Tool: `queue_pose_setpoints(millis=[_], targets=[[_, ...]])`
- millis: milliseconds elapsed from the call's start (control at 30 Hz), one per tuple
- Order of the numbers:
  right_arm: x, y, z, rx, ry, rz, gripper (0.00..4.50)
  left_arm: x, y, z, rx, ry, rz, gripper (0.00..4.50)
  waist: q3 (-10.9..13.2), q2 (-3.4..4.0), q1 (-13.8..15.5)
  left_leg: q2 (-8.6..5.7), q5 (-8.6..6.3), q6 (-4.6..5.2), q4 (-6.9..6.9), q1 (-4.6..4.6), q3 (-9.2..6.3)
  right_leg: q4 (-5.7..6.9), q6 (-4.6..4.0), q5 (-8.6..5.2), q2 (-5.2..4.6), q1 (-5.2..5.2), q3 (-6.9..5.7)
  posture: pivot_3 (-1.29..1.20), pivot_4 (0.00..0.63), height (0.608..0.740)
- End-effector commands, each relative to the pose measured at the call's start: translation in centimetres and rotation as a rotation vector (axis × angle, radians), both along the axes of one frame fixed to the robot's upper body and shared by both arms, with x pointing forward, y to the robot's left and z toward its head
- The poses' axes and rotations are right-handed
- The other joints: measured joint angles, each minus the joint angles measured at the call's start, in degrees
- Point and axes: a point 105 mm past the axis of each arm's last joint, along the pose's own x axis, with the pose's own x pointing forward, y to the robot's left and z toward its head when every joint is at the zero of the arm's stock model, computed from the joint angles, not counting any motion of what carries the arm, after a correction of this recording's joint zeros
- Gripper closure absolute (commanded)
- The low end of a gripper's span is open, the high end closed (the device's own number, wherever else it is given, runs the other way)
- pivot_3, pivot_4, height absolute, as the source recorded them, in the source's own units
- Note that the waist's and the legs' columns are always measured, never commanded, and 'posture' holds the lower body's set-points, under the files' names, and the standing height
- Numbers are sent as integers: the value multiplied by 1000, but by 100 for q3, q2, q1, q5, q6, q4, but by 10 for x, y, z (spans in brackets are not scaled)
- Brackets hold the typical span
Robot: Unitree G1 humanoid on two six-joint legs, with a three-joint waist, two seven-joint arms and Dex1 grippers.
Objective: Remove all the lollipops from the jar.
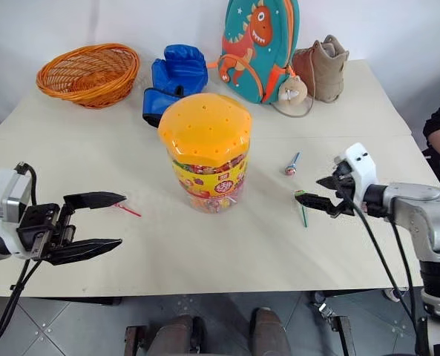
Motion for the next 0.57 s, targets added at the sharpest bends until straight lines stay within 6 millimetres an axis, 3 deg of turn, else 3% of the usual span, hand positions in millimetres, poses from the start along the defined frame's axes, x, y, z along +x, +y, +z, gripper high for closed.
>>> queue_pose_setpoints(millis=[33,133,233,300,433,567], targets=[[-18,2,28,4,-177,190,25,-1,14,0,4,-14,43,0,0,0,-4,0,0,0,0,0,0,0,0,0,1,0,0,0,150,740],[-20,-5,21,-45,-211,286,25,3,23,-4,10,-2,82,0,0,-1,-10,0,-2,2,0,6,1,-2,0,0,1,7,-1,0,150,740],[-21,-15,0,-129,-199,414,25,5,52,-7,35,11,172,0,0,-1,-37,-1,-2,2,3,9,4,-3,1,1,1,7,0,0,150,740],[-20,-20,-7,-136,-198,463,25,6,61,-7,41,12,197,0,0,0,-49,2,-2,2,1,9,7,-2,1,1,4,6,-2,0,150,740],[-15,-40,-37,-336,-179,520,25,12,75,-3,31,-26,271,0,0,0,-63,2,-1,2,3,10,12,0,2,1,0,5,-1,0,150,740],[-5,-40,-30,-300,-221,477,25,14,74,-1,29,-54,287,0,1,0,-57,2,-1,1,5,11,13,4,1,1,-4,4,-1,0,150,740]])
